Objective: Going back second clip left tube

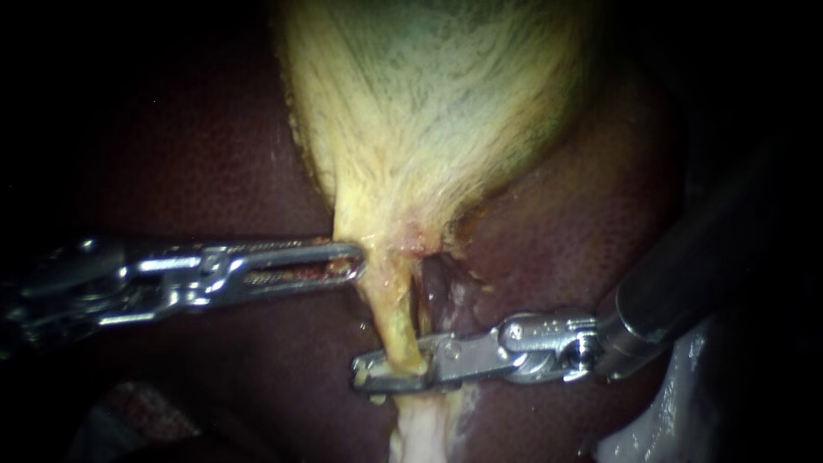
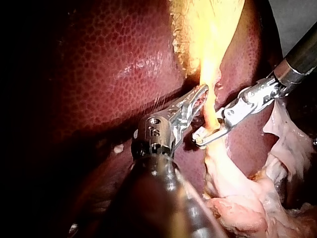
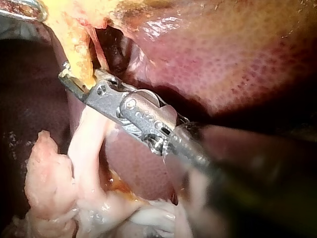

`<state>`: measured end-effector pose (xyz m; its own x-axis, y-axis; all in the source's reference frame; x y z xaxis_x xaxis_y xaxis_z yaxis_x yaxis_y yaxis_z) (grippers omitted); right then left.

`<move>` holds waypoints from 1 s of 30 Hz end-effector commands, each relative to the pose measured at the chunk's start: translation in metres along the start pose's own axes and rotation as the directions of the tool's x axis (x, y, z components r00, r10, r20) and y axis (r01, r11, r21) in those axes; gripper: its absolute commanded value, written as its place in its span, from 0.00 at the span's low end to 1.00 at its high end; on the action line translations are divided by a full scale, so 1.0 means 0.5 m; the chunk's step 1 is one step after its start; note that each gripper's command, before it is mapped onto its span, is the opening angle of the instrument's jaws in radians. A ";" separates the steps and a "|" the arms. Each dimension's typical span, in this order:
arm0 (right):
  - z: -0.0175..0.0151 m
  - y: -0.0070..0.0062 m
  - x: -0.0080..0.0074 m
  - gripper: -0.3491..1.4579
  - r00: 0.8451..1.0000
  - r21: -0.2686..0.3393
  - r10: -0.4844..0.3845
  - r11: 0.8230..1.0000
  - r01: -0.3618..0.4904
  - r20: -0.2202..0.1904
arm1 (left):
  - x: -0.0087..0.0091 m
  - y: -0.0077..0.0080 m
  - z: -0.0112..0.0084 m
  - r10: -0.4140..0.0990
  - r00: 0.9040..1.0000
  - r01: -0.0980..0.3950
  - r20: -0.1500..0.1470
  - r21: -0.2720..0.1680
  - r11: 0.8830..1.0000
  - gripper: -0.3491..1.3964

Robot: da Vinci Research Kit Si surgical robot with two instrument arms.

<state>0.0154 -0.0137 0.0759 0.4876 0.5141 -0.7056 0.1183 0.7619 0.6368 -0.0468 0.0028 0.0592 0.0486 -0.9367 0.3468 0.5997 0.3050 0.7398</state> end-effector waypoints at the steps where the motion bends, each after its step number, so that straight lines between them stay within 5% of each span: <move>1: 0.0000 0.0000 0.0000 0.00 1.000 0.000 -0.001 1.000 0.001 0.000 | 0.0001 0.0002 0.0001 0.000 1.000 0.000 0.000 0.000 1.000 0.00; 7: 0.0004 0.0000 0.0003 0.00 1.000 -0.001 0.000 1.000 0.000 0.000 | 0.0000 0.0006 0.0002 0.000 1.000 0.000 0.001 -0.002 1.000 0.00; 11: 0.0016 0.0001 0.0010 0.31 0.999 -0.001 -0.041 0.999 0.041 -0.011 | -0.0001 0.0009 0.0002 0.000 1.000 0.000 0.003 -0.004 1.000 0.00; 15: 0.0031 -0.0001 0.0019 0.45 0.993 0.002 -0.097 0.995 0.098 -0.062 | -0.0001 0.0009 0.0002 0.000 1.000 0.000 0.003 -0.004 1.000 0.00; 18: 0.0043 -0.0004 0.0024 0.49 0.986 0.003 -0.136 0.991 0.137 -0.093 | -0.0001 0.0009 0.0001 0.000 1.000 0.000 0.003 -0.004 1.000 0.00; 30: 0.0045 0.0002 0.0030 0.52 0.952 0.008 -0.292 0.956 0.293 -0.092 | 0.0000 0.0010 -0.0002 0.000 1.000 0.000 0.002 -0.003 1.000 0.00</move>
<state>0.0180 -0.0137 0.0757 0.3473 0.2974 -0.8893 0.2629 0.8795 0.3968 -0.0464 0.0030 0.0596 0.0467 -0.9363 0.3482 0.6034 0.3042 0.7371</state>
